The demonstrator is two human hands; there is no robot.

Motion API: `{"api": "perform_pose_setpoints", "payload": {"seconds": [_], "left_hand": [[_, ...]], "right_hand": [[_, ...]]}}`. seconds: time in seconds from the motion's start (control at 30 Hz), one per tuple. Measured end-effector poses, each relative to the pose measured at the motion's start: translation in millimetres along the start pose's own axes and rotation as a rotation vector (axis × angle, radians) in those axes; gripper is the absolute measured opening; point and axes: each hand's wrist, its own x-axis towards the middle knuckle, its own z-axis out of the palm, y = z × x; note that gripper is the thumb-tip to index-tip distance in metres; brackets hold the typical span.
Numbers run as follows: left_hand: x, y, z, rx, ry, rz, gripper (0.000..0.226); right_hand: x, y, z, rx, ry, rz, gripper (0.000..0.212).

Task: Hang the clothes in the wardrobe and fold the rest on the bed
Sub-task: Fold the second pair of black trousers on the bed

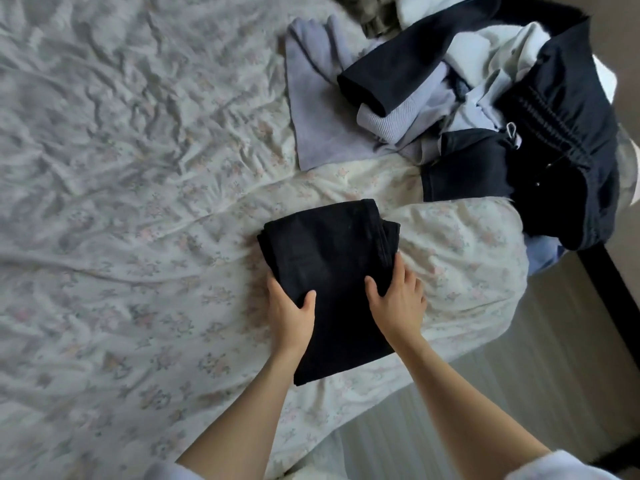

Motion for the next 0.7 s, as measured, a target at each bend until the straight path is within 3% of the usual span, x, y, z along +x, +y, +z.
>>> {"api": "perform_pose_setpoints", "payload": {"seconds": [0.1, 0.27, 0.47, 0.7], "left_hand": [[0.0, 2.0, -2.2, 0.016, -0.012, 0.02, 0.08], [-15.3, 16.3, -1.1, 0.036, 0.01, 0.144, 0.085], [-39.6, 52.6, -10.8, 0.153, 0.158, 0.27, 0.083], [-38.1, 107.2, -68.7, 0.223, 0.279, 0.365, 0.079]], "right_hand": [[1.2, -1.6, -1.5, 0.005, -0.026, -0.003, 0.074], [-3.8, -6.8, -12.0, 0.344, -0.029, -0.072, 0.068], [-20.2, -27.2, -27.2, 0.399, 0.053, -0.189, 0.072], [-26.8, -95.3, -68.6, 0.434, 0.139, -0.316, 0.057]]}}
